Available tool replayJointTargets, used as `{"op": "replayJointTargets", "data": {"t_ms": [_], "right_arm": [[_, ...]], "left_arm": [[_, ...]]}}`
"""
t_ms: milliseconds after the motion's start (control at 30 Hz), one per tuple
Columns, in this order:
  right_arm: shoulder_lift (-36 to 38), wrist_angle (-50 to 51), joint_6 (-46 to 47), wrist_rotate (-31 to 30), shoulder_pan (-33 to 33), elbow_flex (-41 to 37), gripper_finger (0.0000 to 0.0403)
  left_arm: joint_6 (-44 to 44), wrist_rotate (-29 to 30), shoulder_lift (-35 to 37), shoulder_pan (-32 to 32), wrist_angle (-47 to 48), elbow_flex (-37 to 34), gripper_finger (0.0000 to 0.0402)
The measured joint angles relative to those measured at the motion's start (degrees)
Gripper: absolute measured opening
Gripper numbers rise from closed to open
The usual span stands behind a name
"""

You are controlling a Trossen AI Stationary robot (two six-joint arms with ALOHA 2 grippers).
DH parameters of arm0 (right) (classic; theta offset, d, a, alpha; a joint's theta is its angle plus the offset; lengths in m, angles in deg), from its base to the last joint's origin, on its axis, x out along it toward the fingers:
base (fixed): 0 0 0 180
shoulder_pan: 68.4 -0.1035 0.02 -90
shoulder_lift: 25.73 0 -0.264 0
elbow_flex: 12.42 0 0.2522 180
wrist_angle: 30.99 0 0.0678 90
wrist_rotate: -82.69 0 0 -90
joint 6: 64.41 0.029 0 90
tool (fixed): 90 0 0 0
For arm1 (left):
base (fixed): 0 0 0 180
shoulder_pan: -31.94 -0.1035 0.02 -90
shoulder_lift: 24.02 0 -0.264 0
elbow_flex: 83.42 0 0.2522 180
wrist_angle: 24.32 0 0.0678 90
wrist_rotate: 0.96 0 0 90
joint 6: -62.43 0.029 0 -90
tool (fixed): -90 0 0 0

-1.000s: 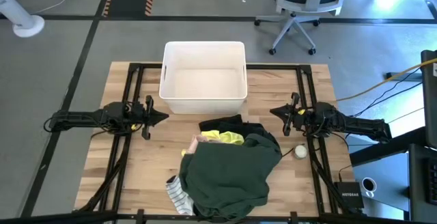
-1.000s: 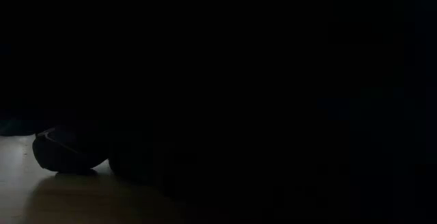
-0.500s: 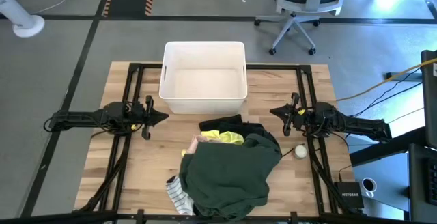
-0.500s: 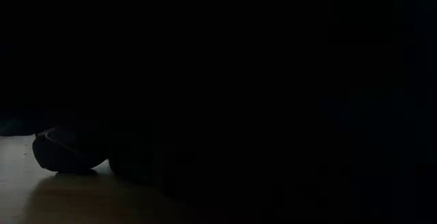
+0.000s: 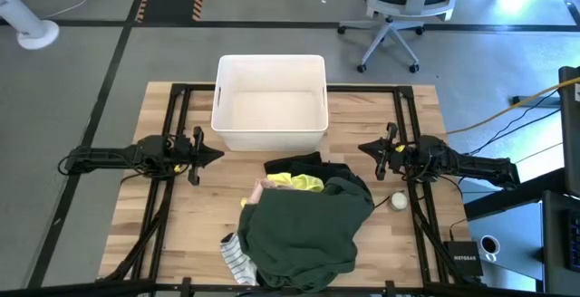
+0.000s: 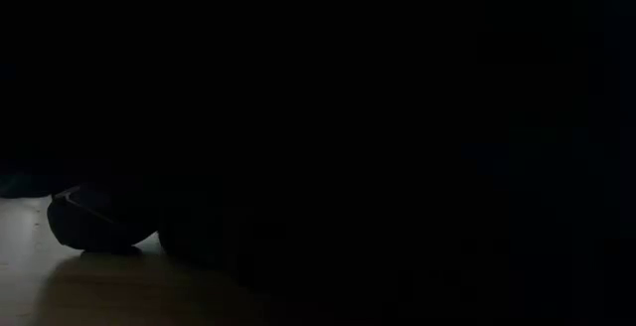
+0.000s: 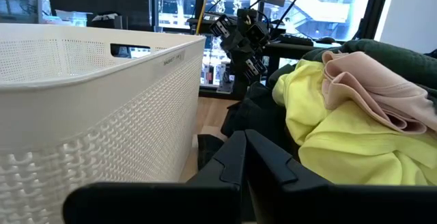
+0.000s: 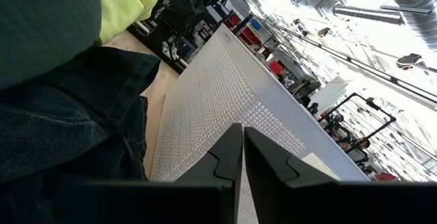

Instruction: Sort clothes

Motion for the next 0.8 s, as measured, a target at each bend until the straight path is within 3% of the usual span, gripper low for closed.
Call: {"op": "replayJointTargets", "data": {"t_ms": [267,500,800], "right_arm": [[0.00,-0.01,0.00,0.00,0.00,0.00,0.0033],[-0.01,-1.13,0.05,-0.07,0.00,-0.06,0.0033],[0.01,-13.40,16.54,0.79,0.00,-0.04,0.0033]], "left_arm": [[-0.78,0.31,-0.01,-0.01,-1.22,0.00,0.0004],[-12.61,0.50,0.02,0.00,-6.44,0.00,0.0004],[-3.40,0.29,0.00,-0.03,-21.22,0.47,0.0004]]}}
